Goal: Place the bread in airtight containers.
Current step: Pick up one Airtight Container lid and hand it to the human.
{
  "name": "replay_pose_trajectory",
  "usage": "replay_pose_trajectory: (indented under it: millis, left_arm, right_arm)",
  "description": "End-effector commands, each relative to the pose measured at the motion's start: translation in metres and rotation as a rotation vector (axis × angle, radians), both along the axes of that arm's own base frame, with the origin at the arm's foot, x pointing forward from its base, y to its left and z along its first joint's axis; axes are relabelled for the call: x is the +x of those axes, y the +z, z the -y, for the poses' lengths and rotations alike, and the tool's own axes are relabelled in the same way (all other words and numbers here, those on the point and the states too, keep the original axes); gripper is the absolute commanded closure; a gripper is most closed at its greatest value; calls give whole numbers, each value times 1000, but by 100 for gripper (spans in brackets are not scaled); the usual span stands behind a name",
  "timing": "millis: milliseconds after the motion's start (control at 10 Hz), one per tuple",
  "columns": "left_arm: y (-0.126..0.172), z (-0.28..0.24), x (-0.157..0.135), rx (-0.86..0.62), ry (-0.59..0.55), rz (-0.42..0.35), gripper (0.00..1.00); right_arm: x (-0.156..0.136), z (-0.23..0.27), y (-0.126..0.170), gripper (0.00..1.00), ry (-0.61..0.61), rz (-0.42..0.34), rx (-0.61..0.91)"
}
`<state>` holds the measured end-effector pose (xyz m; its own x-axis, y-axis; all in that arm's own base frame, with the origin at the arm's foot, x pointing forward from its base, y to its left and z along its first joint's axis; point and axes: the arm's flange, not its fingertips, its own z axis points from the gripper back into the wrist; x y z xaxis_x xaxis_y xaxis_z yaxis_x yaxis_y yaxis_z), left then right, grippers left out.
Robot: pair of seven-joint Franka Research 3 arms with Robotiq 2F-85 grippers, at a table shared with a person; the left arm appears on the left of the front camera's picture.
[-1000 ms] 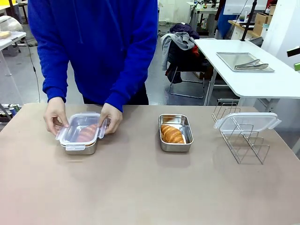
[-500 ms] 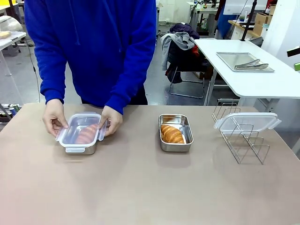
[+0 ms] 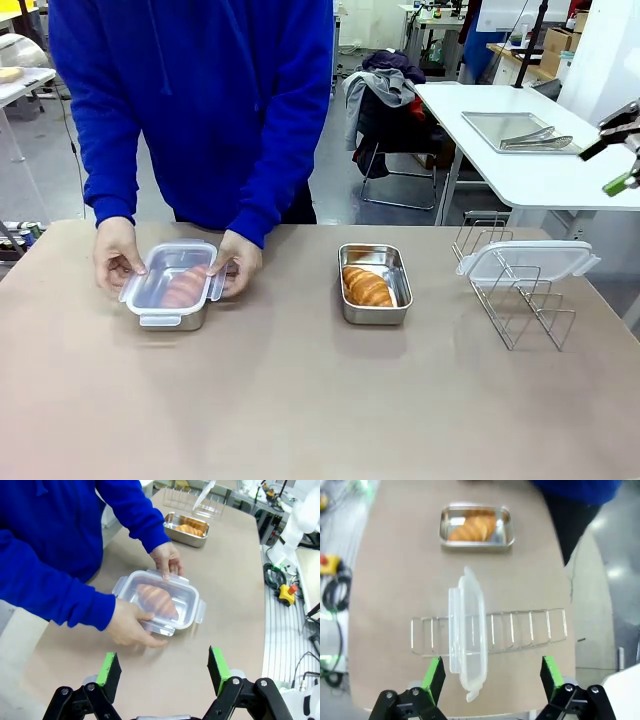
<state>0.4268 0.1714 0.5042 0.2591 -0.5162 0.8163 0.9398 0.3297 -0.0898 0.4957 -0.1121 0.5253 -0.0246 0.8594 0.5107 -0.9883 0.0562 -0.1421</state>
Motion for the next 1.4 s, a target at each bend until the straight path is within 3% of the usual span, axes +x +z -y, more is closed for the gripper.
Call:
replay_pose_trajectory:
  millis: [0,400,1100,1200,1300]
  left_arm:
    - [1,0,-2,5,-17,6,9]
    - [1,0,-2,5,-17,6,9]
    - [1,0,-2,5,-17,6,9]
    - [1,0,-2,5,-17,6,9]
    - [1,0,-2,5,-17,6,9]
  right_arm:
    - [-14,-27,-24,0,-19,56,-145]
    - [-26,-75,-54,0,-58,-12,-241]
    - [-32,-106,-100,0,-59,93,-403]
    - [-33,-107,-102,56,-73,128,-417]
    - [-34,-108,-101,59,-66,136,-416]
